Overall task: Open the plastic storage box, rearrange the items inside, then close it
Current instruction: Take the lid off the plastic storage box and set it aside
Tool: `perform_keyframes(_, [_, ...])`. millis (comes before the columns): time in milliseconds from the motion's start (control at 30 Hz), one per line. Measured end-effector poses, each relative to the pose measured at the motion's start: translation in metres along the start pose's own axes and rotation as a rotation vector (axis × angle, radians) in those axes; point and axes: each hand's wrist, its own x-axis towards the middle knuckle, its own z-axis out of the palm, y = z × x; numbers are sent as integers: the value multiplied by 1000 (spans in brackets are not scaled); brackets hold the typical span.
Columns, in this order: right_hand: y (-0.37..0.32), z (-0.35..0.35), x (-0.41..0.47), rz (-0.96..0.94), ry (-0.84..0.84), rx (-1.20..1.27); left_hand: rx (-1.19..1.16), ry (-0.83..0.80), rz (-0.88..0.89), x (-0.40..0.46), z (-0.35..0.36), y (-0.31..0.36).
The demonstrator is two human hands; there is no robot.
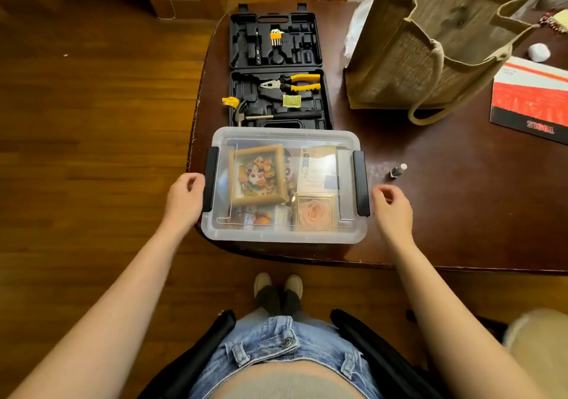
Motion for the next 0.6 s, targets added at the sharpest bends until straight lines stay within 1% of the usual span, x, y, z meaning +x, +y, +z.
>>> perform_keyframes(67, [-11,6,6,-49,-39,-154,238,8,35,5,6,9])
perform_keyframes(167, [-22,17,11,-65,-66,-257,509,-17,60,9,15,15])
perform_keyframes(267, [-20,20,14,-115,-32,-370,641,31,98,10,17,12])
perform_keyframes(333, [-20,20,16,-171,-42,-481,690,84,153,11,18,12])
perform_keyframes(400, [-20,22,16,-200,-65,-553,695,100,178,10,19,13])
perform_keyframes(467, [-20,23,17,-208,-74,-564,653,90,177,11,19,11])
perform_keyframes(533, [-18,21,19,-190,-82,-525,530,51,153,16,15,4])
perform_keyframes(600, [-12,15,23,-127,-126,-396,369,-6,124,22,9,-3])
